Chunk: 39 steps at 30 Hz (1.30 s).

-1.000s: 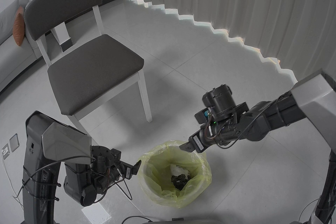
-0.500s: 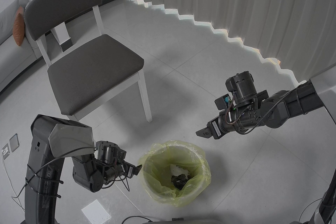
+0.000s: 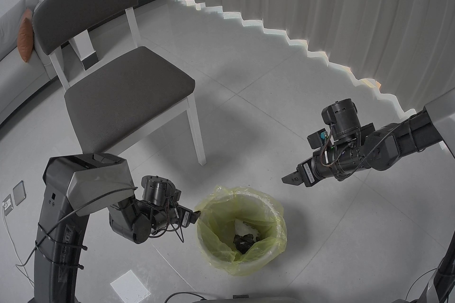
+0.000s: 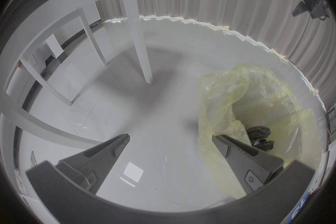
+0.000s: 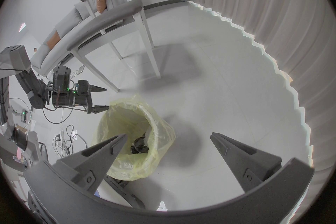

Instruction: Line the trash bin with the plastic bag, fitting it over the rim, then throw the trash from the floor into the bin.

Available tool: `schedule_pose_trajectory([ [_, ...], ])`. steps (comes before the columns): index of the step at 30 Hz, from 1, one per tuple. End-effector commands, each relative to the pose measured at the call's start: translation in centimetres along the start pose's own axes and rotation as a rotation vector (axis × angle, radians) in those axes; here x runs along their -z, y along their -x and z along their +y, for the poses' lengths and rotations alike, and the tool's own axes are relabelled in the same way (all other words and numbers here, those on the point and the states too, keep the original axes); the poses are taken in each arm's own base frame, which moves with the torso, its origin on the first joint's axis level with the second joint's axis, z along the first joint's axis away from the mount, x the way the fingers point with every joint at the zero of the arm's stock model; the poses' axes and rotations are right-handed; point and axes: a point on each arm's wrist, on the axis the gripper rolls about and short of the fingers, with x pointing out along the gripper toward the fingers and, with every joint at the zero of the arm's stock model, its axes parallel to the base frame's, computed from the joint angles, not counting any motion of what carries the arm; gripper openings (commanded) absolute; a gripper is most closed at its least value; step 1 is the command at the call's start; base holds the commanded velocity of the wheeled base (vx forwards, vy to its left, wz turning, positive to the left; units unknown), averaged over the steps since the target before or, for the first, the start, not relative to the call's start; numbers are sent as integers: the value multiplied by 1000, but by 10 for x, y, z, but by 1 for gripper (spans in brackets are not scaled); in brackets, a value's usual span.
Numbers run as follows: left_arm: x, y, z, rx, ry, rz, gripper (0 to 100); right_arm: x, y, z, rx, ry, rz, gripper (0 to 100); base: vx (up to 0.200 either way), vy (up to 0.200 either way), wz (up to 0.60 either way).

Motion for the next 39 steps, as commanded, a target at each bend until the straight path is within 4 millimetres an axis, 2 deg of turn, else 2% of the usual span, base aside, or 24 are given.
schedule_pose_trajectory([
  [1,-9,9,4,-10,15,-32,100,4,8,-13,24,-23,-2,100,0,0,0],
  [2,-15,23,5,-6,52,-61,100,8,14,-18,19,-36,1,100,0,0,0],
  [4,-19,37,5,-2,93,-82,100,10,24,-22,4,-47,-9,100,0,0,0],
  [8,-21,62,4,35,114,-110,100,13,36,-26,-7,-62,-23,100,0,0,0],
  [9,-18,75,3,64,120,-116,100,14,42,-27,-2,-68,-27,100,0,0,0],
  [16,-8,115,8,59,164,-193,100,27,79,-22,3,-73,-53,100,0,0,0],
  [17,-8,115,8,59,164,-193,100,27,79,-22,3,-73,-53,100,0,0,0],
  [18,-10,134,11,48,167,-258,100,31,100,-20,10,-74,-85,100,0,0,0],
  [20,-15,150,12,43,166,-320,100,34,119,-17,16,-73,-118,100,0,0,0],
  [21,-20,168,13,32,166,-384,100,38,138,-14,29,-71,-155,100,0,0,0],
  [22,-21,169,13,30,165,-392,100,39,140,-14,30,-70,-159,100,0,0,0],
  [23,-29,196,14,22,174,-479,100,46,166,-10,43,-71,-213,100,0,0,0],
  [24,-30,199,15,20,174,-489,100,47,171,-9,44,-71,-224,100,0,0,0],
  [26,-39,236,21,-8,181,-593,100,63,205,-5,94,-75,-299,100,0,0,0],
  [28,-42,262,27,-41,188,-647,100,78,231,-2,156,-83,-354,100,0,0,0],
  [29,-43,266,29,-47,190,-651,100,82,235,-2,167,-85,-364,100,0,0,0],
  [30,-44,283,33,-70,196,-667,100,94,248,0,199,-95,-397,100,0,0,0],
  [32,-45,303,36,-90,205,-666,100,114,264,0,244,-115,-441,100,0,0,0],
  [34,-45,303,36,-90,205,-666,100,114,264,0,244,-115,-441,100,0,0,0],
  [36,-45,344,33,-87,229,-667,100,156,288,8,321,-144,-518,100,0,0,0],
  [39,-39,370,29,-85,250,-665,100,178,306,18,343,-150,-558,100,0,0,0],
])
